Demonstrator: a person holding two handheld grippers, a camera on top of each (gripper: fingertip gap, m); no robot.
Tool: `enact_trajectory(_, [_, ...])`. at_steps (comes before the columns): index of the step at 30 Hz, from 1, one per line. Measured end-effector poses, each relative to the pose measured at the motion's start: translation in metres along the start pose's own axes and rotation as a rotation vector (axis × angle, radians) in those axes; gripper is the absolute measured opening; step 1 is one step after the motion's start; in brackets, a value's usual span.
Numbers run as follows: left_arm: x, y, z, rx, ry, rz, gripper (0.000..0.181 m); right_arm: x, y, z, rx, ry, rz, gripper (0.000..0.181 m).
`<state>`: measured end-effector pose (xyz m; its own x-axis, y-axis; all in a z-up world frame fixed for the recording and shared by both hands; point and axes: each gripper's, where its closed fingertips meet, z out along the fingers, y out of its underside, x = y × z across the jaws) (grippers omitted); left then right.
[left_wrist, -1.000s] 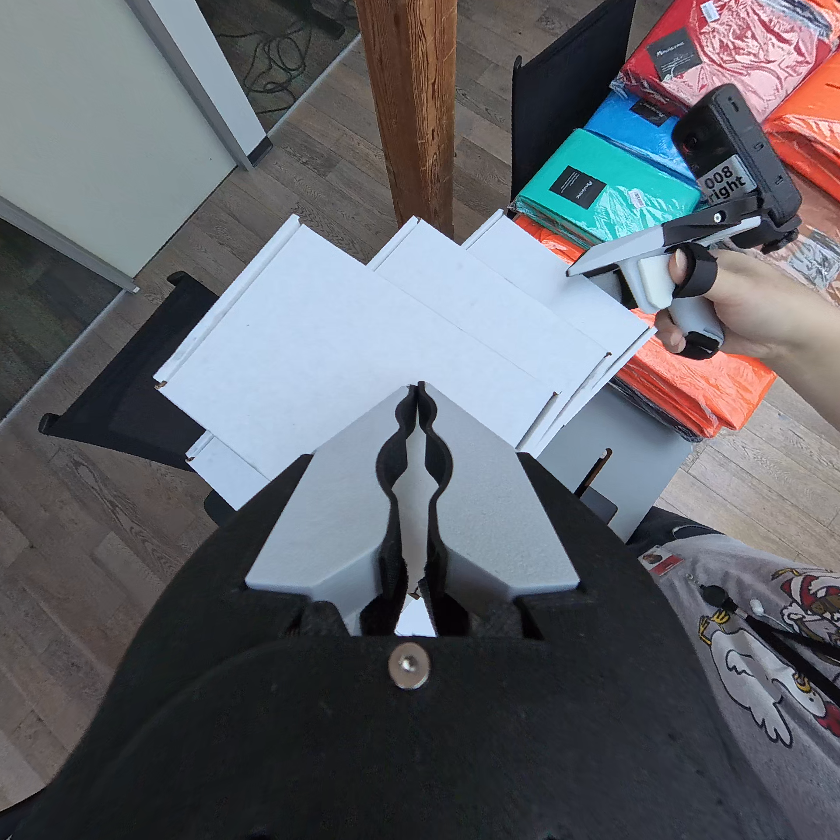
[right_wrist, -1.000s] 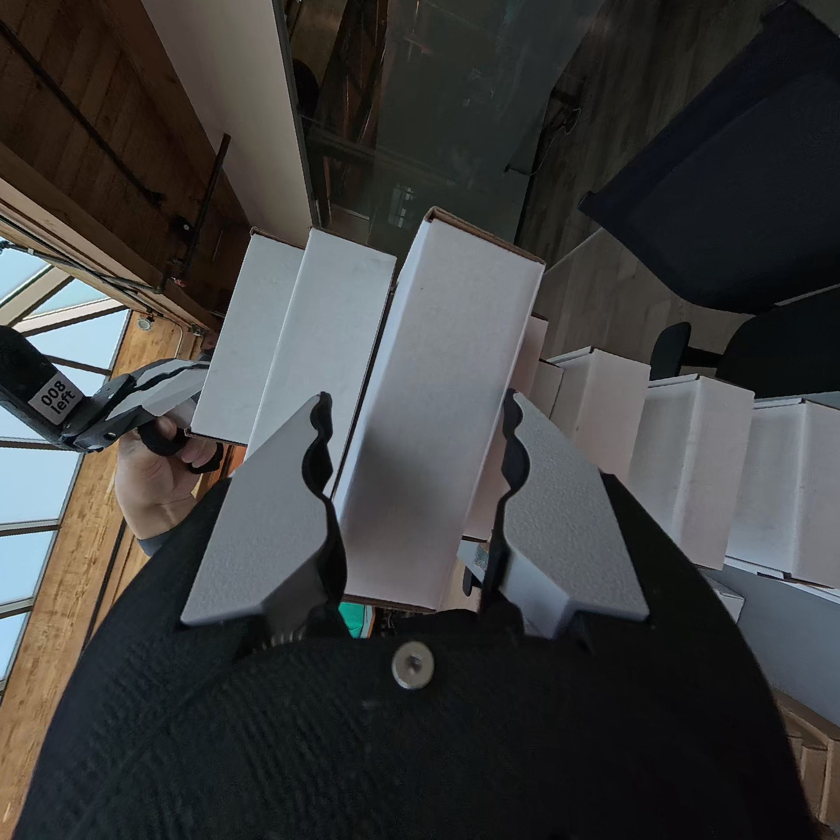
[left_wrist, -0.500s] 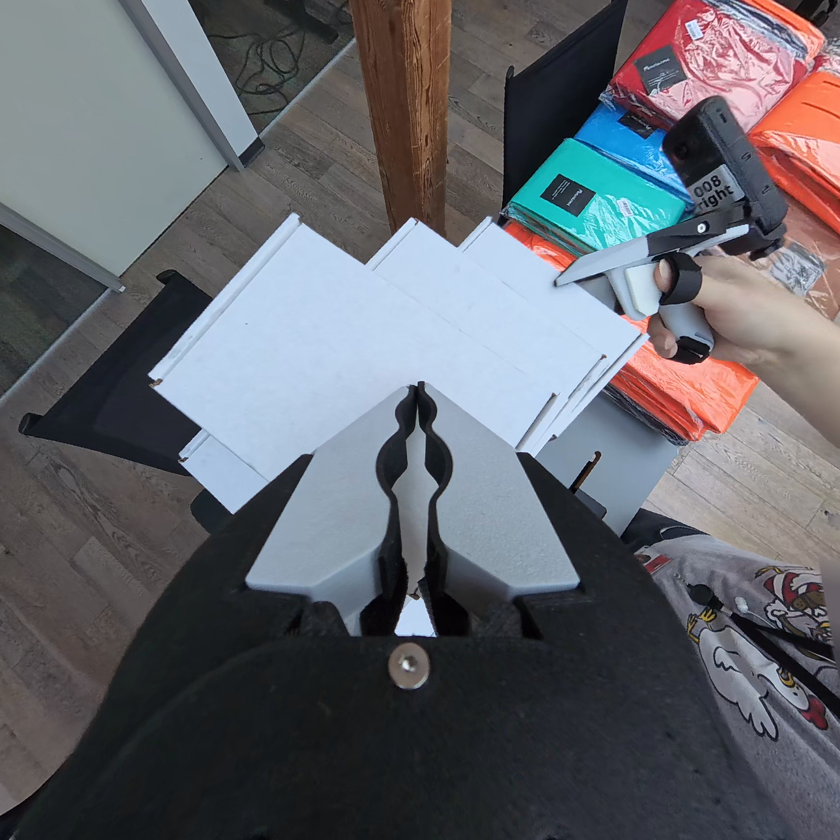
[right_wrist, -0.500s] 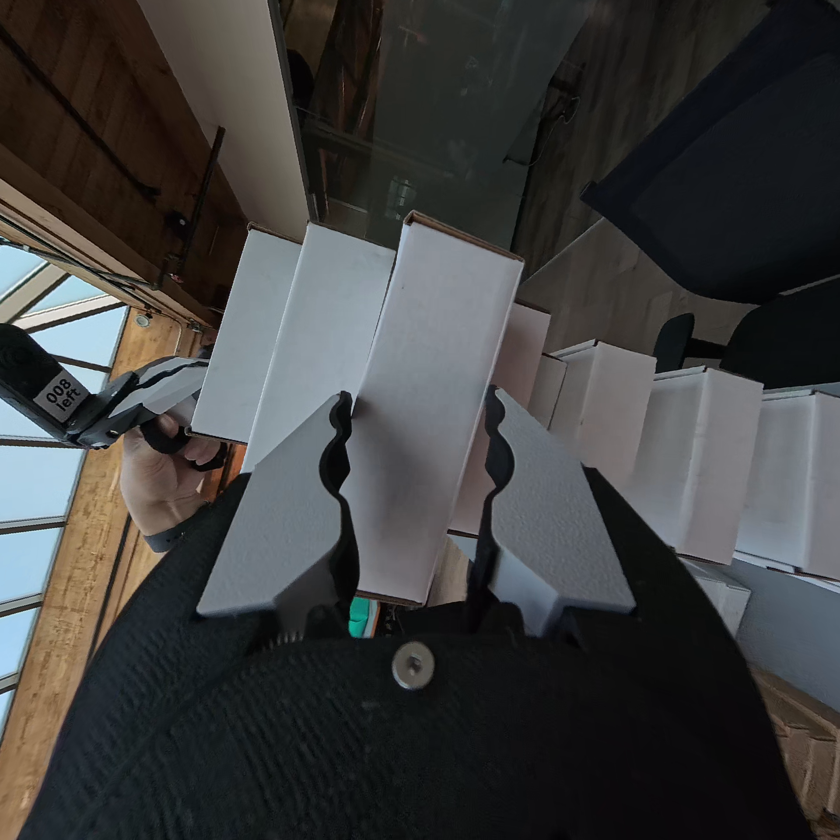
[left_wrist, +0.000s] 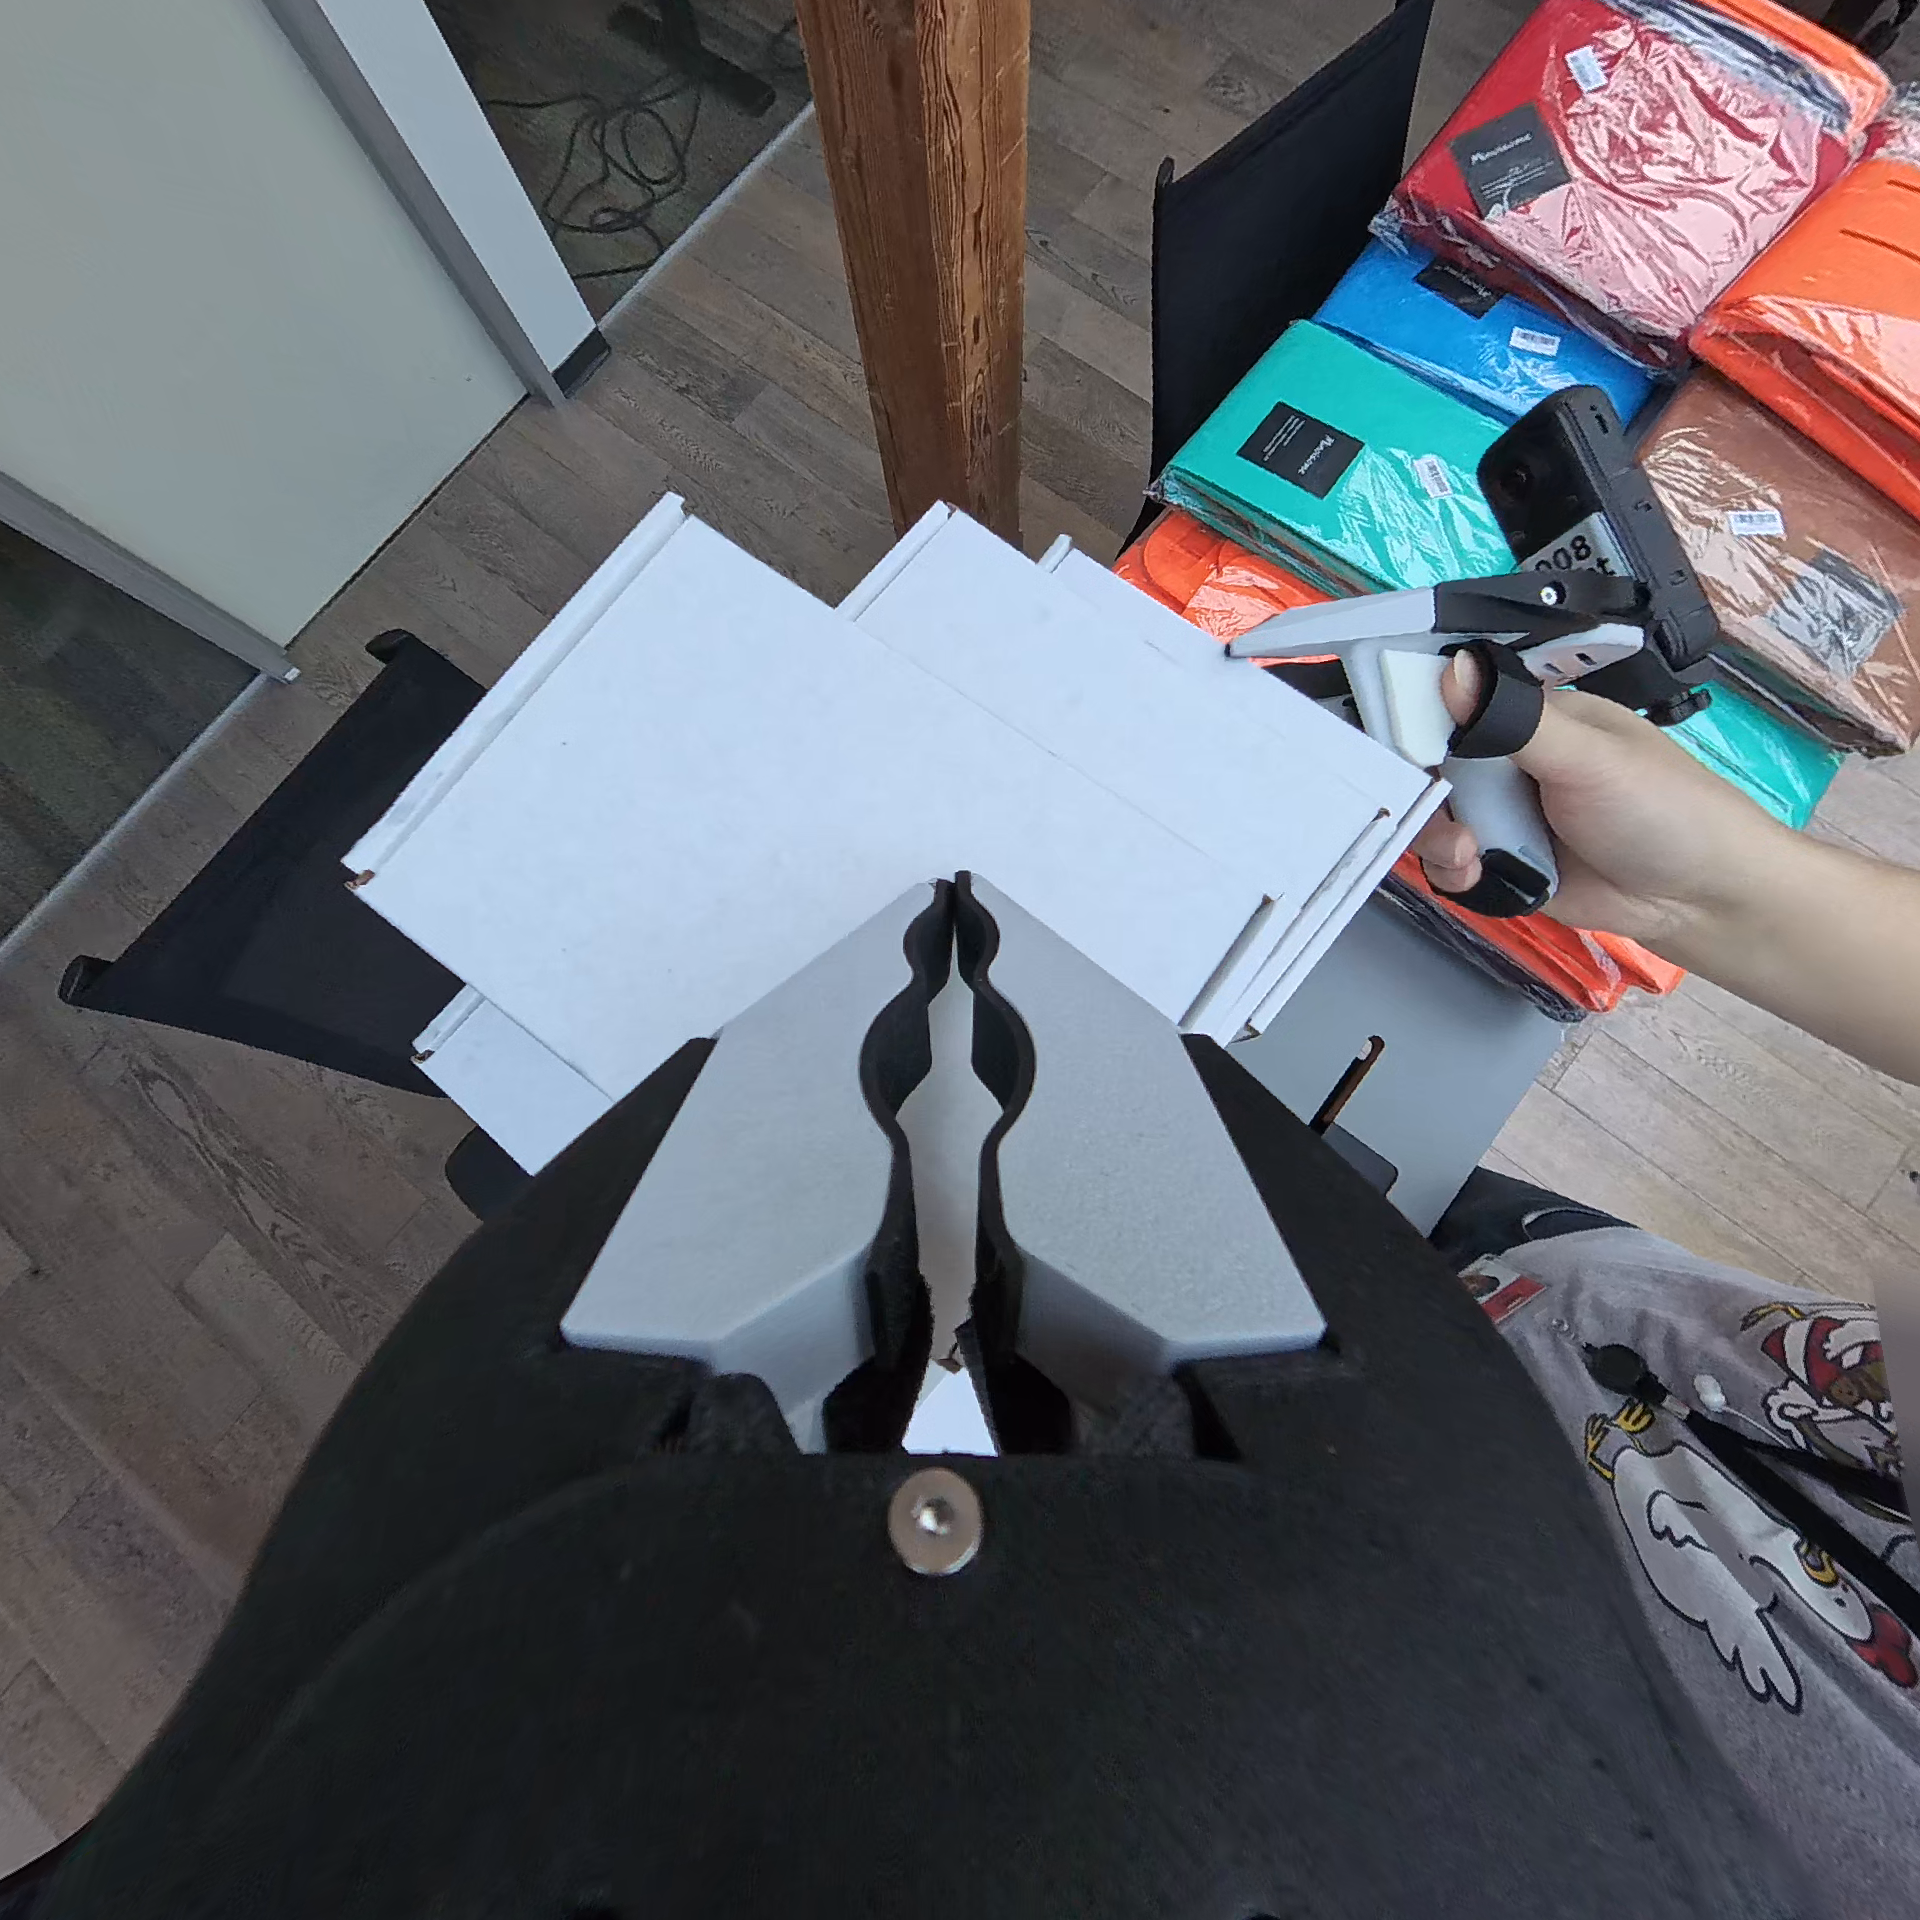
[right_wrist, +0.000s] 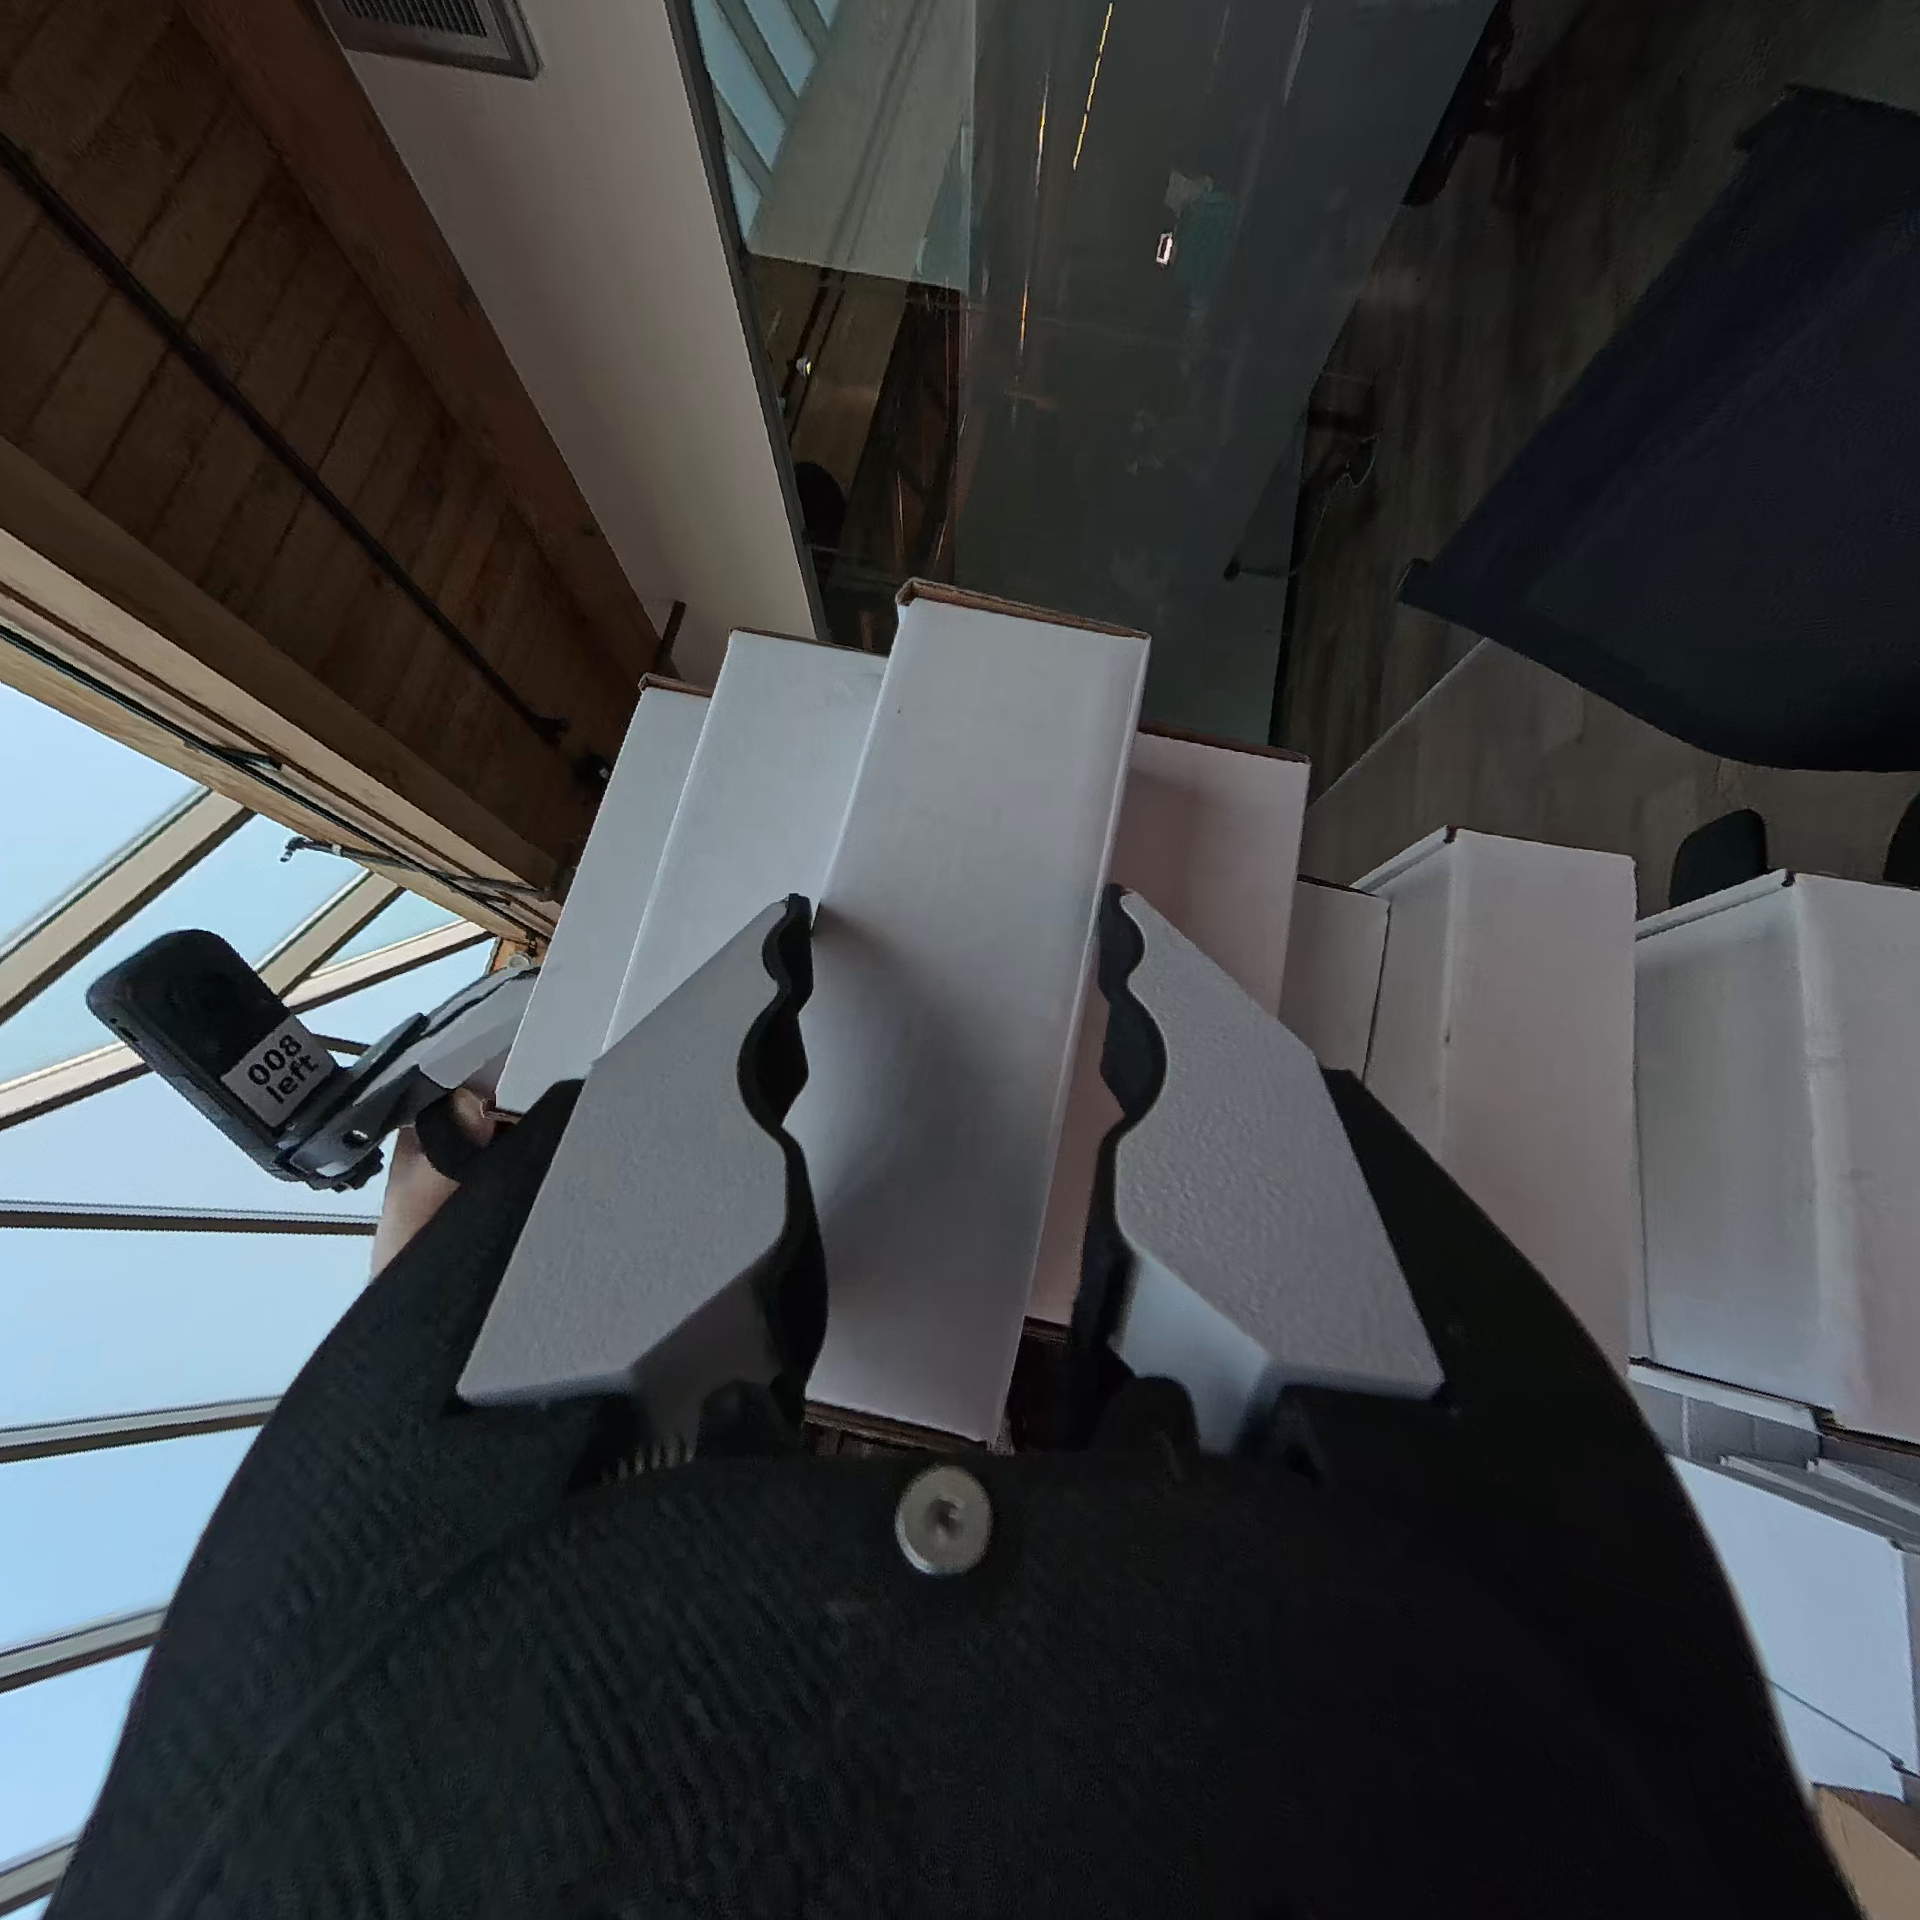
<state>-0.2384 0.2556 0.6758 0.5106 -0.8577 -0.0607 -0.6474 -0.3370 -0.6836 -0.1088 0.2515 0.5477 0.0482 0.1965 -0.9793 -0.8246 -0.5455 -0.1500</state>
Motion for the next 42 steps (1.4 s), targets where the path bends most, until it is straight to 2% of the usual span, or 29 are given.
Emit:
enact_trajectory(2, [-0.002, 0.0, 0.0, -0.003, -0.013, 0.0, 0.0, -0.002, 0.003, 0.001, -0.054, 0.012, -0.064, 0.059])
enact_trajectory(5, [0.0, 0.0, 0.0, -0.002, -0.001, -0.001, 0.0, -0.01, 0.004, -0.003, -0.111, 0.005, -0.174, 0.076])
enact_trajectory(8, [0.001, 0.0, 0.0, 0.002, 0.002, 0.0, 0.0, -0.033, -0.002, -0.014, -0.119, -0.086, -0.364, 0.083])
enact_trajectory(11, [0.002, -0.001, 0.001, 0.002, 0.002, 0.0, 0.0, -0.059, 0.002, -0.035, -0.127, -0.238, -0.688, 0.084])
enact_trajectory(13, [0.003, -0.002, 0.001, 0.001, 0.004, 0.002, 0.0, -0.057, 0.013, -0.048, -0.156, -0.26, -0.971, 0.093])
enact_trajectory(15, [0.003, -0.002, 0.002, -0.001, 0.003, 0.003, 0.0, -0.044, 0.022, -0.058, -0.168, -0.219, -1.236, 0.094])
enact_trajectory(18, [0.003, -0.002, 0.001, -0.004, -0.002, 0.007, 0.0, -0.021, 0.039, -0.059, -0.234, -0.159, -1.449, 0.082])
enact_trajectory(22, [0.003, -0.002, 0.001, -0.004, 0.001, 0.001, 0.0, -0.004, 0.047, -0.047, -0.262, -0.07, -1.541, 0.074])
enact_trajectory(27, [0.003, -0.002, 0.002, 0.007, 0.009, -0.007, 0.0, -0.008, 0.056, -0.035, -0.238, -0.053, -1.574, 0.06])
enact_trajectory(42, [-0.001, -0.001, 0.0, 0.012, -0.037, 0.015, 0.0, -0.009, 0.054, -0.03, -0.218, -0.041, -1.543, 0.067])
